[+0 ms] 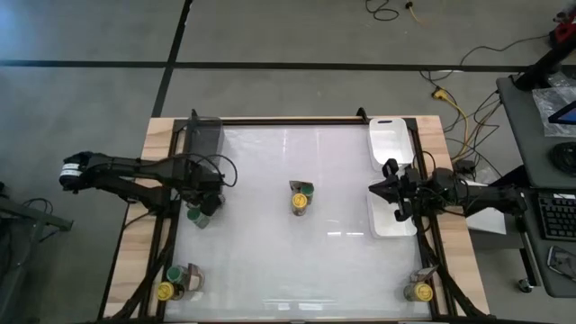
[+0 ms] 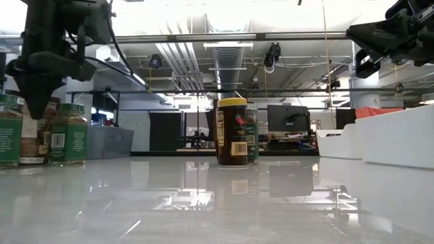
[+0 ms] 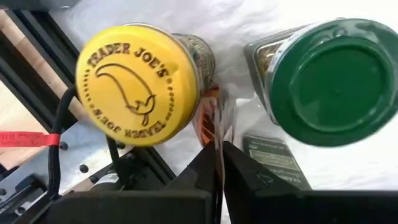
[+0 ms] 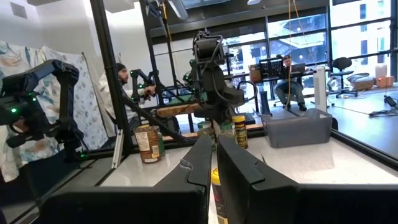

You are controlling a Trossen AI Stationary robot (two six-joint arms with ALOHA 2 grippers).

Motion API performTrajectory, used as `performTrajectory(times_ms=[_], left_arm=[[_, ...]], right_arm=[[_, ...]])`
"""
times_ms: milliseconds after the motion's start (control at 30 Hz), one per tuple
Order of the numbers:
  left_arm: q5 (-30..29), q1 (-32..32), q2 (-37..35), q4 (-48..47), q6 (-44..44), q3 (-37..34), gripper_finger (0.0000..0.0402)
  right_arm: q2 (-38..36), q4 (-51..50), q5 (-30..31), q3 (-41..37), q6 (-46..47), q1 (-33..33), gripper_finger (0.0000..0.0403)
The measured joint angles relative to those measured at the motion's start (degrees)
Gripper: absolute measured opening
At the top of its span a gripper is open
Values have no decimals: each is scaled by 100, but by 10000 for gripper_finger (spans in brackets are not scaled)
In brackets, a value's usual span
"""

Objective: Sort spices by type
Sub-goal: Put the orange seasoning bag into the black bin

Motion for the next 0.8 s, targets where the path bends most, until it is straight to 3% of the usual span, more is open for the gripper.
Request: performTrajectory(times_ms=[333,800], left_arm=[[-73,-11,-603,-66,6,432,0],[-163,-11,-431,-22,66,398,0]], right_arm=[[1,-1,0,-1,0,-1,18],[2,-1,0,-2,0,-2,18]])
